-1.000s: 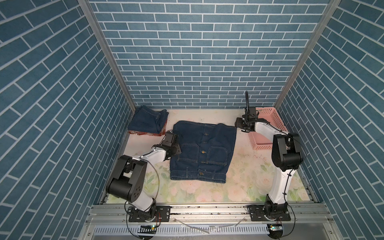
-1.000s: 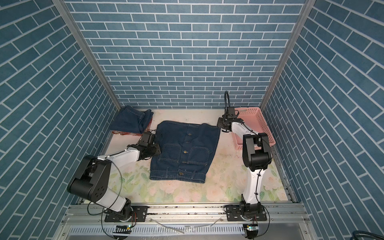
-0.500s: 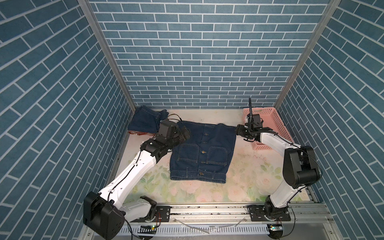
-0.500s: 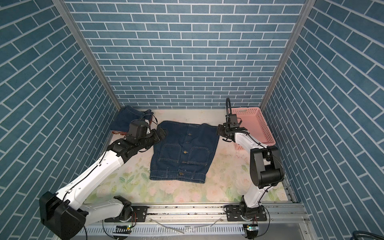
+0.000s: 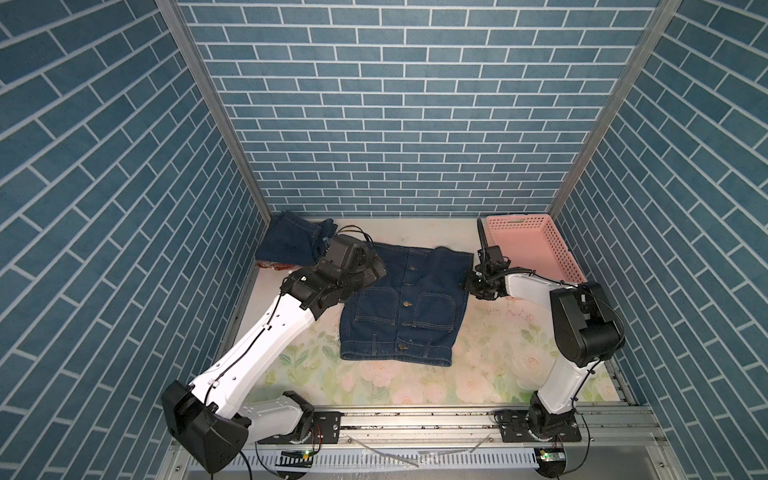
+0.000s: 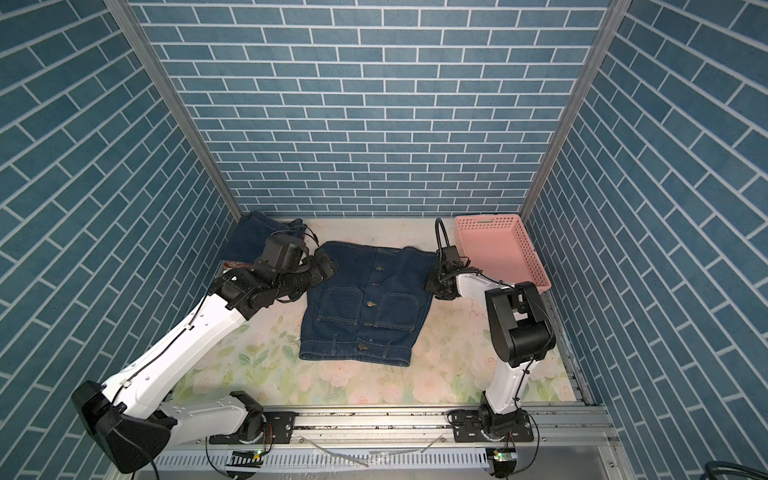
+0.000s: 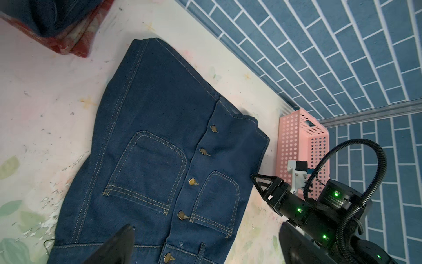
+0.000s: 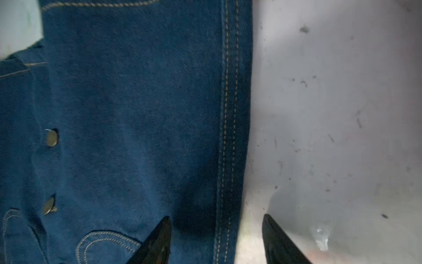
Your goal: Fold and stack the skirts
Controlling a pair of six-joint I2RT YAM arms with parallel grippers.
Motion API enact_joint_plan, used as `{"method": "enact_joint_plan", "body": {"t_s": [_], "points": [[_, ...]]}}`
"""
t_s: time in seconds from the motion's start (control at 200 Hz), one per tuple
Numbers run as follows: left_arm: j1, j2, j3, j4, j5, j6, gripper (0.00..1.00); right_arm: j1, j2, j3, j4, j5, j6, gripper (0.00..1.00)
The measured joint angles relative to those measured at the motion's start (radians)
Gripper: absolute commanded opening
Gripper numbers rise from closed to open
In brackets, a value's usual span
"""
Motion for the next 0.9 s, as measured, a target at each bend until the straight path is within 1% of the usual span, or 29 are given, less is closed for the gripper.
{"method": "enact_joint_plan", "body": {"t_s": [0.085,0.265,0.335,0.42,0.48,0.615,0.715,0.79,0.9], "points": [[-0.002,0.01,0.01,-0.023,-0.006,-0.005,1.0,0.0,0.005,0.0,0.019,0.0,0.007,0.62],[-0.011,0.04,0.058,-0.051,-0.025,-0.012,1.0,0.001,0.018,0.0,0.053,0.003,0.02,0.57],[-0.018,0.043,0.068,-0.06,-0.036,-0.013,1.0,0.002,0.021,0.0,0.064,0.003,0.031,0.5],[-0.032,0.043,0.075,-0.072,-0.057,-0.013,1.0,0.002,0.026,0.0,0.072,0.003,0.036,0.38],[-0.042,0.046,0.08,-0.082,-0.072,-0.012,1.0,0.002,0.029,0.0,0.073,0.002,0.05,0.31],[-0.052,0.061,0.096,-0.1,-0.087,-0.011,1.0,0.002,0.029,0.0,0.071,0.006,0.051,0.22],[-0.052,0.067,0.106,-0.105,-0.093,-0.011,1.0,0.002,0.029,0.0,0.068,0.011,0.051,0.18],[-0.052,0.067,0.108,-0.105,-0.094,-0.012,1.0,0.002,0.026,0.0,0.067,0.014,0.051,0.12],[-0.052,0.075,0.111,-0.105,-0.09,-0.011,1.0,0.002,0.008,-0.006,0.067,0.018,0.051,0.01]]}}
